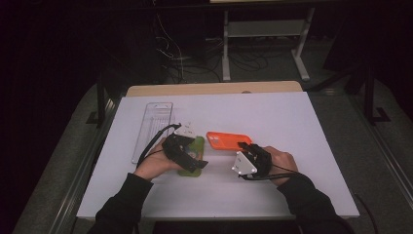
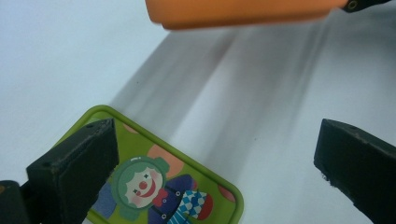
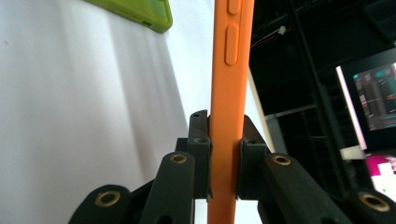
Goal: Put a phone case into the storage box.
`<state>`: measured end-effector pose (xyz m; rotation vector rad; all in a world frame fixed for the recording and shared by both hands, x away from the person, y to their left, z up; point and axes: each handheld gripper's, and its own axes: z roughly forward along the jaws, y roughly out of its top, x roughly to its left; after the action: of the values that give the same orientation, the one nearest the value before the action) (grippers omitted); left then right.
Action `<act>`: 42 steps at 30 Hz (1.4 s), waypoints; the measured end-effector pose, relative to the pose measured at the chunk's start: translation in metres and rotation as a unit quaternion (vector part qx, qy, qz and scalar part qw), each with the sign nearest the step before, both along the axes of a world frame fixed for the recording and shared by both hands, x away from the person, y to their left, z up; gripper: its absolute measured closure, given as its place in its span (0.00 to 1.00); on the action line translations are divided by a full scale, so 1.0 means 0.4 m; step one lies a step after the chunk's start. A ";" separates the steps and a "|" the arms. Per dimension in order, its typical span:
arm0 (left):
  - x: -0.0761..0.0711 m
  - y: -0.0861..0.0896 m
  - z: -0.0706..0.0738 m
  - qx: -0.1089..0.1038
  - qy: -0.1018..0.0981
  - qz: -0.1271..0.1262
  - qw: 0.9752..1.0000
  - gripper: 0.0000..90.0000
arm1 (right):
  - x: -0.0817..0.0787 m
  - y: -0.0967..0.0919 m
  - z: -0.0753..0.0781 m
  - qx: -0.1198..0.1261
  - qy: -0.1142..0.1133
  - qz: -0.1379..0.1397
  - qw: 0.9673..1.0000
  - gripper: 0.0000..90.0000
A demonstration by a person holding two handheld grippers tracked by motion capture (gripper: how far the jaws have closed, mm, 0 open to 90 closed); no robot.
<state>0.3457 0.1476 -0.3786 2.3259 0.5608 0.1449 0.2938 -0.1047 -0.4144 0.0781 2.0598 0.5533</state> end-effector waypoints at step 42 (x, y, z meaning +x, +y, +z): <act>0.005 0.011 0.006 -0.016 -0.004 0.021 1.000 0.00 | 0.081 -0.078 0.039 0.345 0.321 -0.061 0.880 0.87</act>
<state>0.3479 0.1520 -0.3761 2.2816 0.6040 0.1647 0.3261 -0.1361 -0.3989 0.9141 2.3431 1.2940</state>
